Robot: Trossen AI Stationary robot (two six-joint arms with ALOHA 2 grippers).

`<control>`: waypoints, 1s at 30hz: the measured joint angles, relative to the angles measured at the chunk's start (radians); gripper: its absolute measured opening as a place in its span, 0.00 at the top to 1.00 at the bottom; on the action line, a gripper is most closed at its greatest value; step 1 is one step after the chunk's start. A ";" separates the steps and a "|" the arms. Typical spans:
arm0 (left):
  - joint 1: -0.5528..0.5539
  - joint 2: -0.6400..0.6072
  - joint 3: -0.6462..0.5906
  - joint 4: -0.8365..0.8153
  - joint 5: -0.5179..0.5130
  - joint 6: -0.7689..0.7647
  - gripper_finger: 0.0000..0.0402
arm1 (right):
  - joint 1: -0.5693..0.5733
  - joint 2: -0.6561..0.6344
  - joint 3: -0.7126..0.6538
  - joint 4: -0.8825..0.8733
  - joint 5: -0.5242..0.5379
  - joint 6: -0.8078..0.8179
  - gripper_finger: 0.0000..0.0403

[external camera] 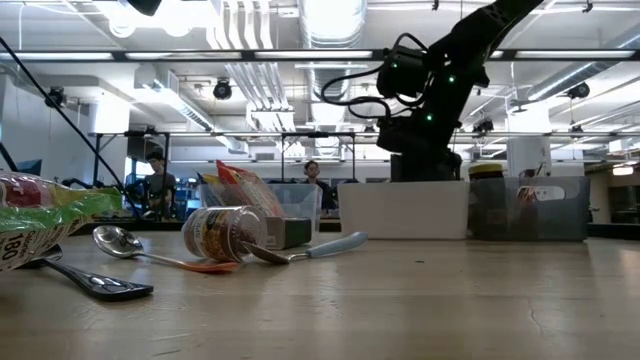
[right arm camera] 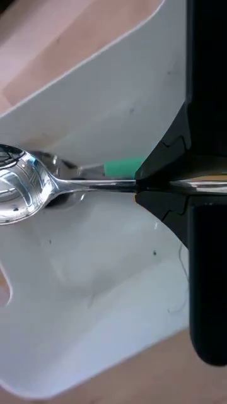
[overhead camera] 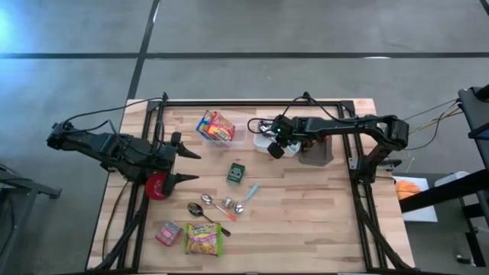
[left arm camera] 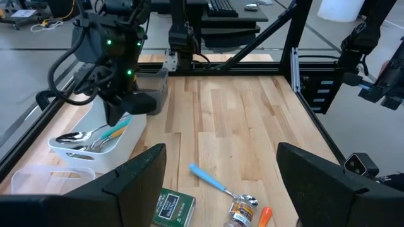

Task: Pick & Place Food Item
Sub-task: Put the silver spoon into the white bin

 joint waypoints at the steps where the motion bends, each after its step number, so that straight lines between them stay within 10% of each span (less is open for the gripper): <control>1: 0.000 0.000 0.000 0.000 0.000 0.000 0.24 | -0.001 0.000 0.000 0.003 -0.014 -0.001 0.97; 30: 0.000 0.000 0.000 -0.006 0.000 0.000 0.24 | -0.033 0.292 0.352 -0.352 -0.096 0.021 0.97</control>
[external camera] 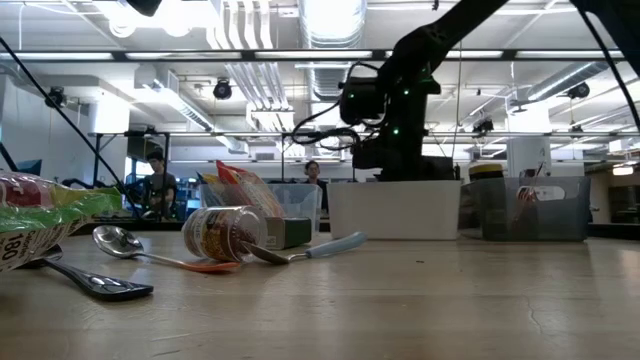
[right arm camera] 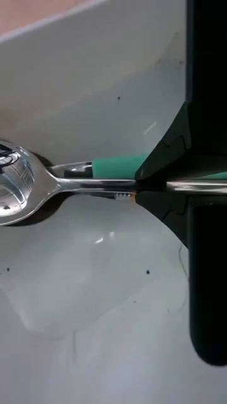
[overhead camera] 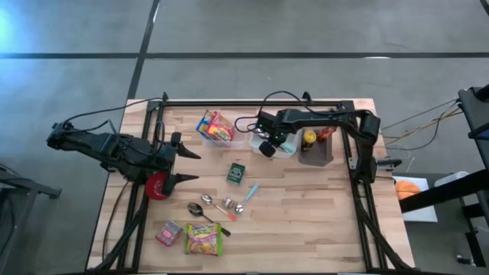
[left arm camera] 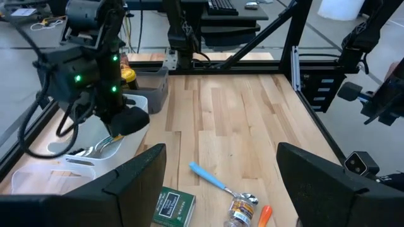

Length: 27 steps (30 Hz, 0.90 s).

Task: Pick & Place Food Item
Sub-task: Put the silver spoon into the white bin

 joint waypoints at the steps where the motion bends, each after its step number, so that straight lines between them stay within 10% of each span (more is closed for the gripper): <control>1: 0.000 0.000 0.000 0.000 0.000 0.000 0.24 | 0.000 0.013 0.012 -0.010 0.000 -0.002 0.97; 22: 0.000 0.000 0.000 -0.018 0.000 0.000 0.24 | 0.000 0.044 0.047 -0.050 0.000 -0.033 0.96; 27: 0.000 0.000 0.000 -0.018 0.000 0.000 0.24 | 0.001 0.044 0.046 -0.051 -0.002 -0.026 0.83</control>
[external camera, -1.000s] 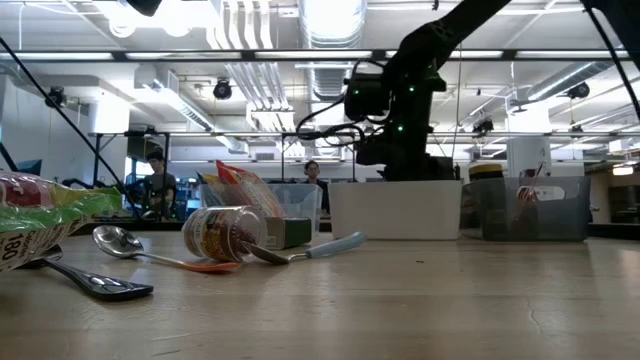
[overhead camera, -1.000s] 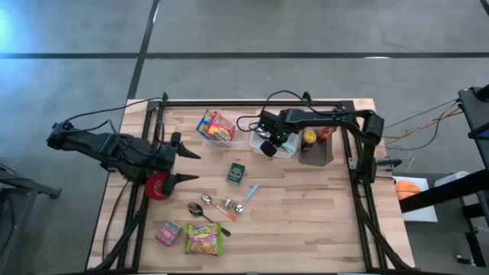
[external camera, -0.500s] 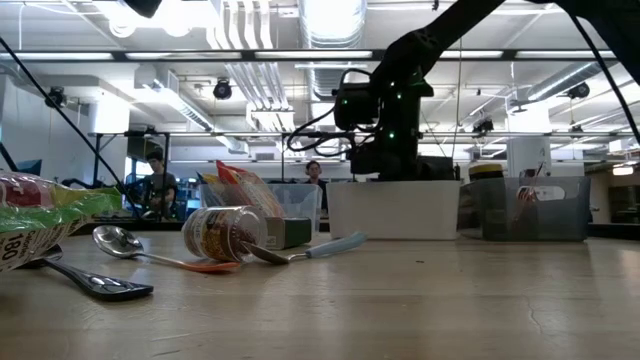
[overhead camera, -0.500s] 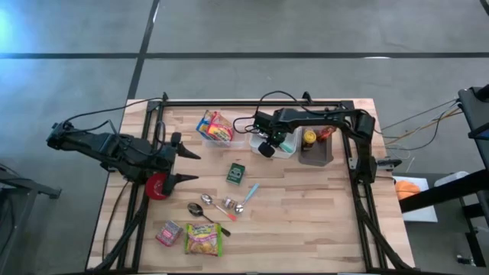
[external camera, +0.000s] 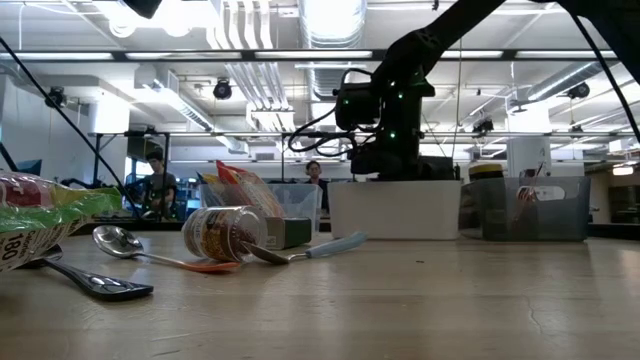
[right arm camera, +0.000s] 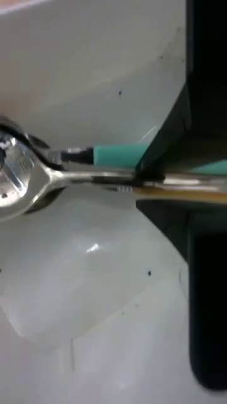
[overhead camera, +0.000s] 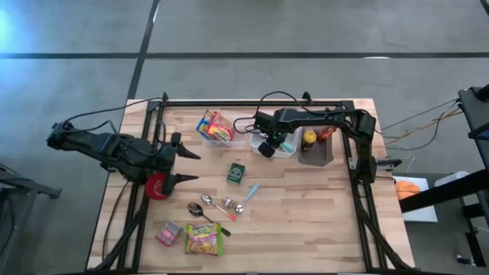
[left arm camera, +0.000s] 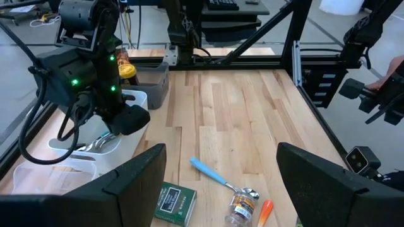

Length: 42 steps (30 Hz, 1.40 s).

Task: Pick & Place Food Item
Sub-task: Put the silver spoon into the white bin, then put the green noodle pack into the transparent bin

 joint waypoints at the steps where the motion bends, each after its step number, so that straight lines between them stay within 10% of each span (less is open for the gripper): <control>1: 0.000 0.000 0.000 0.000 0.000 0.000 0.24 | 0.000 0.000 0.000 0.000 -0.004 0.002 0.79; 15: 0.000 0.000 0.000 0.000 0.000 0.000 0.24 | 0.000 -0.030 -0.001 -0.009 -0.026 -0.017 0.39; 42: 0.000 0.000 0.000 0.000 0.000 0.000 0.24 | 0.209 -0.328 -0.008 -0.011 0.283 0.186 0.37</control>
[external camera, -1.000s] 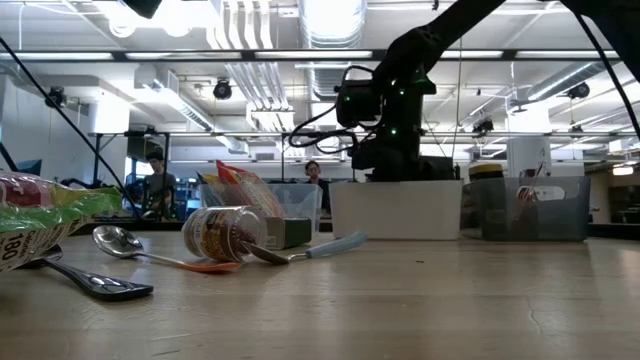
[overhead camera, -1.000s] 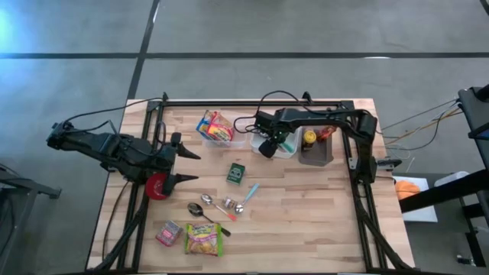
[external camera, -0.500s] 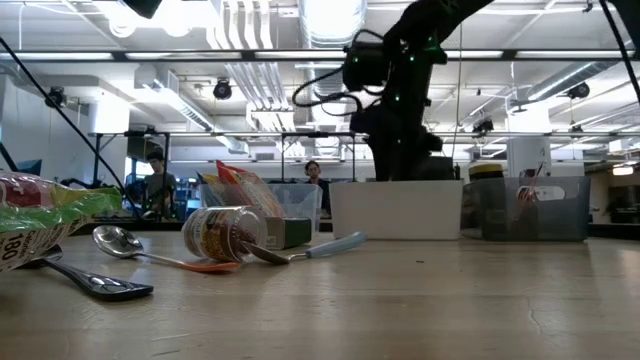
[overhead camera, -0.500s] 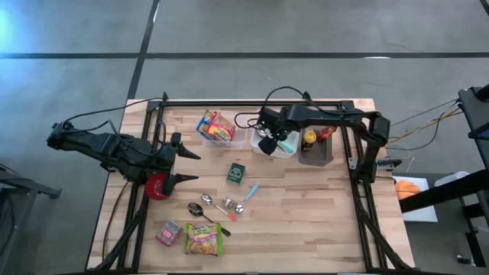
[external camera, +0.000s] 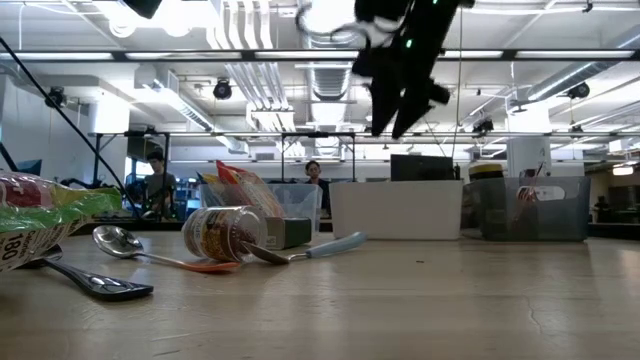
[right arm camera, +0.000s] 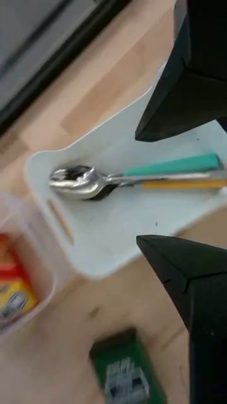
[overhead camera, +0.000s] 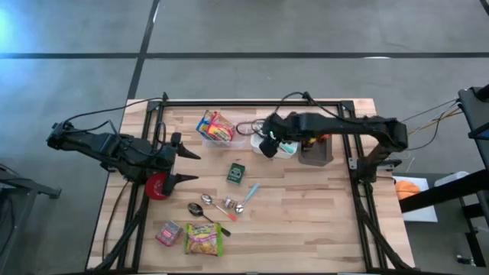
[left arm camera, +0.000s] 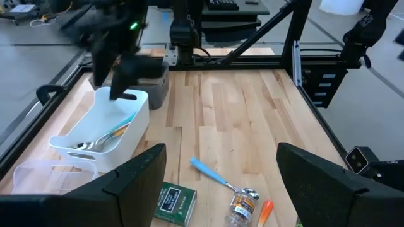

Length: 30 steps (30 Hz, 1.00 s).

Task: Pick & Place Food Item
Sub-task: Put the green noodle pack into the transparent bin

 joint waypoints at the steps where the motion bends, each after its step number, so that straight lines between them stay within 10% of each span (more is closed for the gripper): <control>1: 0.000 0.000 0.000 0.000 0.000 -0.002 0.24 | 0.031 -0.019 -0.006 0.004 0.030 0.023 0.37; 17: -0.002 0.089 -0.070 -0.023 0.105 -0.919 0.24 | 0.490 -0.129 -0.257 0.316 0.285 0.166 0.37; 30: -0.049 0.288 -0.160 -0.077 0.534 -1.093 0.24 | 0.498 -0.132 -0.287 0.317 0.288 0.229 0.37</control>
